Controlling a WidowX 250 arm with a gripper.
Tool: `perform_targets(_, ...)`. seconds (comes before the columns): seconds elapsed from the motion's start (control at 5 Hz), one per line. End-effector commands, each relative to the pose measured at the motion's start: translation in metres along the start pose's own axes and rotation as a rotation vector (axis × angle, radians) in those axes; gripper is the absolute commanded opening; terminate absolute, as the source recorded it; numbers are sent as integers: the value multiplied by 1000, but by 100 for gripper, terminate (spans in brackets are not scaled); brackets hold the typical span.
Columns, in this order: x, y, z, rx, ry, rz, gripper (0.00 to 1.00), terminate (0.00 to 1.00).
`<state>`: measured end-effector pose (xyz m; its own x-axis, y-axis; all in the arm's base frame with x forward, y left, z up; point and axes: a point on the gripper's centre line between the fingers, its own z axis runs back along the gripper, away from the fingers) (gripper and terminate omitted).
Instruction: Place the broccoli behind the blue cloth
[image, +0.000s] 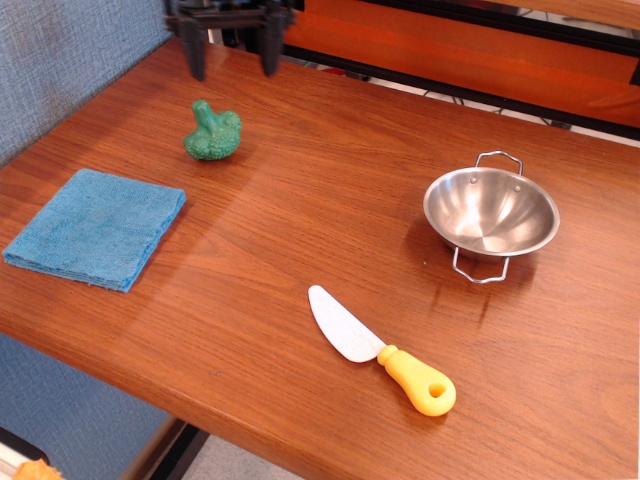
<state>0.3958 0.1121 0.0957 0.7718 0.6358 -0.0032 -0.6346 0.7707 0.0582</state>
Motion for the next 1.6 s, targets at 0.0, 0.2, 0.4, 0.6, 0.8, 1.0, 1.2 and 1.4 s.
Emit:
perform_targets(0.0, -49, -41, 48, -34, -113, -204, 100, 0)
perform_targets(0.2, -63, -52, 48, -19, -123, -263, 100, 0)
perform_targets(0.4, -78, -51, 51, -15, -127, -279, 100, 0)
perform_targets(0.6, -100, -31, 59, -29, -119, -259, 100, 0)
perform_targets(0.8, -115, -20, 63, -23, -110, -275, 100, 0)
perform_targets(1.0, -122, -12, 59, -7, -85, -276, 100, 0)
perform_targets(1.2, -131, -1, 56, -30, -92, -271, 100, 0)
perform_targets(1.4, -136, 8, 53, -90, -80, -294, 100, 0)
